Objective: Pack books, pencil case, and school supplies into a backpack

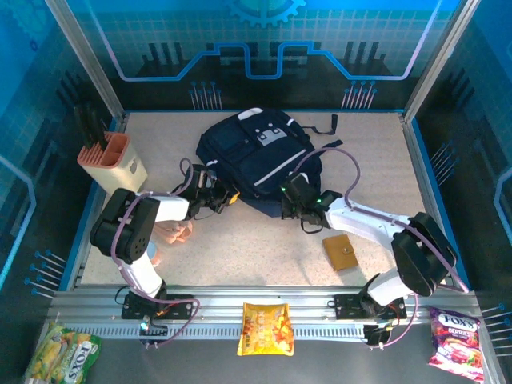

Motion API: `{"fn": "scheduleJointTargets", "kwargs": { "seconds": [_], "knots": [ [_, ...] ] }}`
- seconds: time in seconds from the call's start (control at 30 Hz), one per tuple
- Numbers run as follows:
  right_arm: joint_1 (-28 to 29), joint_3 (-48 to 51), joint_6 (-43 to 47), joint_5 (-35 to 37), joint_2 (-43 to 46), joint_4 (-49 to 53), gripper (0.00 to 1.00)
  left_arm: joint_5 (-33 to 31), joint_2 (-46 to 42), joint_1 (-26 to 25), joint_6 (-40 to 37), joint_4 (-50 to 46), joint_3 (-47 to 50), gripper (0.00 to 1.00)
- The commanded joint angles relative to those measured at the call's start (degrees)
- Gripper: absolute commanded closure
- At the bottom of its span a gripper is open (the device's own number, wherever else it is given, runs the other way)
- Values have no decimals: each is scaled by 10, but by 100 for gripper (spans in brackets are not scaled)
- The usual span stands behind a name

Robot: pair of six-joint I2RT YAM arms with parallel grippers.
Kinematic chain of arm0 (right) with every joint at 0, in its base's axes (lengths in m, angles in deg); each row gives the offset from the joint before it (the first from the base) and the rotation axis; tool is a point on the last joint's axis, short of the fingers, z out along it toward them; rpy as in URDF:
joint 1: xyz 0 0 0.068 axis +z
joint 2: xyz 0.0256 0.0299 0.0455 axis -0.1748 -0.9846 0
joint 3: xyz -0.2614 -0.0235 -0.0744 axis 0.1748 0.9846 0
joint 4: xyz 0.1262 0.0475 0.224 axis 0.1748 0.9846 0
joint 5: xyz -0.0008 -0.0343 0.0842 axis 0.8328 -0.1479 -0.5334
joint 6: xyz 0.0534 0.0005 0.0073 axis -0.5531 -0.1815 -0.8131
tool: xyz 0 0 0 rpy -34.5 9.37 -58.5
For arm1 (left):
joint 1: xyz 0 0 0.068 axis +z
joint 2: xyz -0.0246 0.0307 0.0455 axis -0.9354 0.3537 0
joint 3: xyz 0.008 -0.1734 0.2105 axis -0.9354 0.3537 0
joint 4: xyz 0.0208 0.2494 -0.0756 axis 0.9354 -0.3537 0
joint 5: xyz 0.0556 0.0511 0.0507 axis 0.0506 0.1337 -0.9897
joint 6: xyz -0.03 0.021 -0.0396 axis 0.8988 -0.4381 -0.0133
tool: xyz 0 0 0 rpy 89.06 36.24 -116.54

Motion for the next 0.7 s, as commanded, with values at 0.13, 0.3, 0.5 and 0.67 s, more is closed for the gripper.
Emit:
{"fn": "scheduleJointTargets", "kwargs": {
  "seconds": [0.13,0.3,0.5,0.67],
  "knots": [
    [-11,-35,39,-16,-37,53,94,-8,4,15,-18,-15,-16,100],
    [-11,-49,45,-24,-55,57,83,-4,3,15,-19,-16,-16,100],
    [-11,-51,39,-14,-55,59,87,-4,1,15,-24,-22,-19,100],
    [-14,-42,23,57,-29,83,99,-8,-2,22,-33,-30,-22,100]
  ]
}}
